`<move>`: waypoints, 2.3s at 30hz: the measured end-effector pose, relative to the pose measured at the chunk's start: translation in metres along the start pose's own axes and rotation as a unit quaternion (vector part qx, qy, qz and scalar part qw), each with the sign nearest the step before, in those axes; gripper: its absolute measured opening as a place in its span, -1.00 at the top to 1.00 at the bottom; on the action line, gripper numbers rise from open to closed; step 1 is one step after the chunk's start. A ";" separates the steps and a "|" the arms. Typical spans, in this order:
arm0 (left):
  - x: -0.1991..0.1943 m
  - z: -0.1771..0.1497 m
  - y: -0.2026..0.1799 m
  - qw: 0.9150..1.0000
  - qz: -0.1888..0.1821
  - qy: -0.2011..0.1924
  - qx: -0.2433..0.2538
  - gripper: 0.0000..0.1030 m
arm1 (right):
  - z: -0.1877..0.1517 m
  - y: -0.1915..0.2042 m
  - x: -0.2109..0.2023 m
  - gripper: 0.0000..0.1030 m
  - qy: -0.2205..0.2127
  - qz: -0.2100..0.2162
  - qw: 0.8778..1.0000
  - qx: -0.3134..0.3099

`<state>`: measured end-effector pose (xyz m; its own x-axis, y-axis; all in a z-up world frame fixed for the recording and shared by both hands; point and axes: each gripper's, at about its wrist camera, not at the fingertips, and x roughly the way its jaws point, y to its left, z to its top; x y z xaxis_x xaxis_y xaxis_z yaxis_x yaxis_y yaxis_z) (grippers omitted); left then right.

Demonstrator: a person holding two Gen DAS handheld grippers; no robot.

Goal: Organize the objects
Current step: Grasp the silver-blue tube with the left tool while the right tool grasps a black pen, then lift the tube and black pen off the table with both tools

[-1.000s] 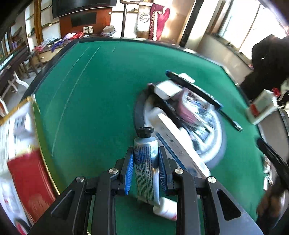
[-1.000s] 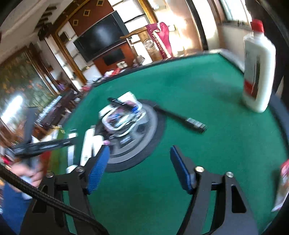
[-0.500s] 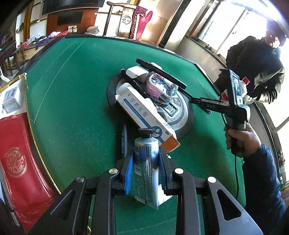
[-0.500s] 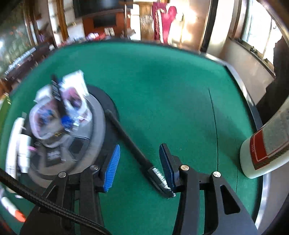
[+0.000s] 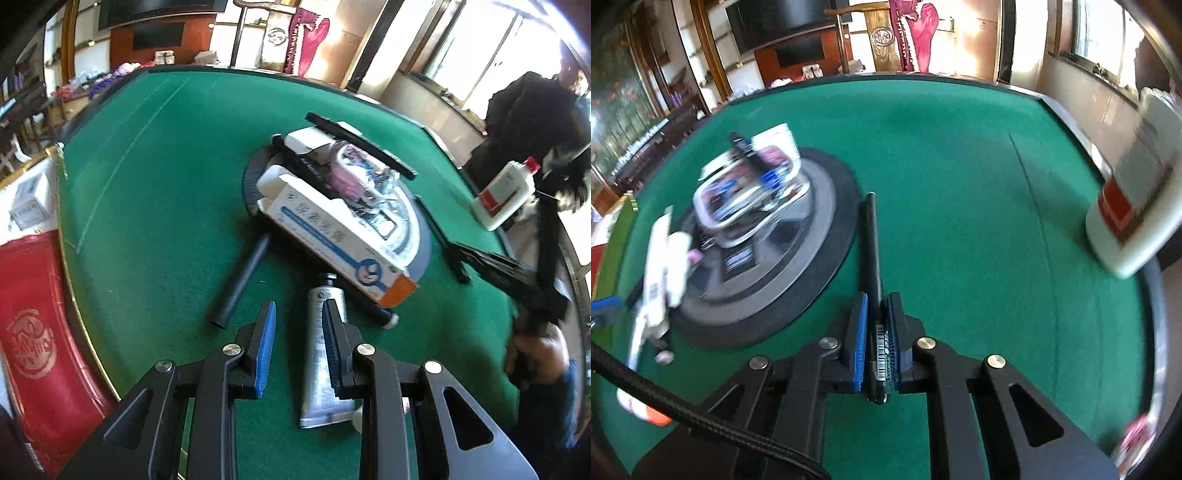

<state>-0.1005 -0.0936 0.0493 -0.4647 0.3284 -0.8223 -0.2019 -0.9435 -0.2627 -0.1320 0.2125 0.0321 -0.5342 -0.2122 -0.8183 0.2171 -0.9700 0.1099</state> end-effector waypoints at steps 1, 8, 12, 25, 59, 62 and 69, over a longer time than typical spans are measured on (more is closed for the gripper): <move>0.001 0.000 -0.002 1.000 0.006 0.001 0.004 0.58 | -0.005 0.004 -0.003 0.84 0.002 0.007 1.000 -0.002; 0.011 0.000 -0.025 0.999 0.032 0.005 0.029 0.58 | -0.020 0.013 -0.005 0.84 0.000 -0.009 1.000 -0.023; 0.015 -0.001 -0.033 0.997 0.056 -0.001 0.044 0.58 | -0.020 0.017 -0.005 0.83 -0.004 -0.016 0.999 -0.035; 0.019 -0.001 -0.034 0.997 0.053 -0.002 0.051 0.55 | -0.027 0.027 -0.009 0.35 -0.004 -0.002 0.999 -0.045; 0.045 -0.002 -0.045 0.989 0.107 -0.017 0.102 0.50 | -0.034 0.025 -0.006 -0.72 0.014 -0.065 0.998 -0.018; 0.043 -0.004 -0.045 0.989 0.105 -0.019 0.101 0.50 | -0.033 0.027 -0.006 -0.72 0.019 -0.063 0.998 -0.014; 0.041 -0.006 -0.043 0.989 0.102 -0.022 0.102 0.49 | -0.037 0.020 -0.022 0.04 -0.032 -0.040 0.999 0.012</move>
<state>-0.1058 -0.0399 0.0243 -0.5498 0.1377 -0.8238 -0.2677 -0.9633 0.0177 -0.0857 0.2020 0.0311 -0.6009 -0.1409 -0.7868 0.1525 -0.9865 0.0602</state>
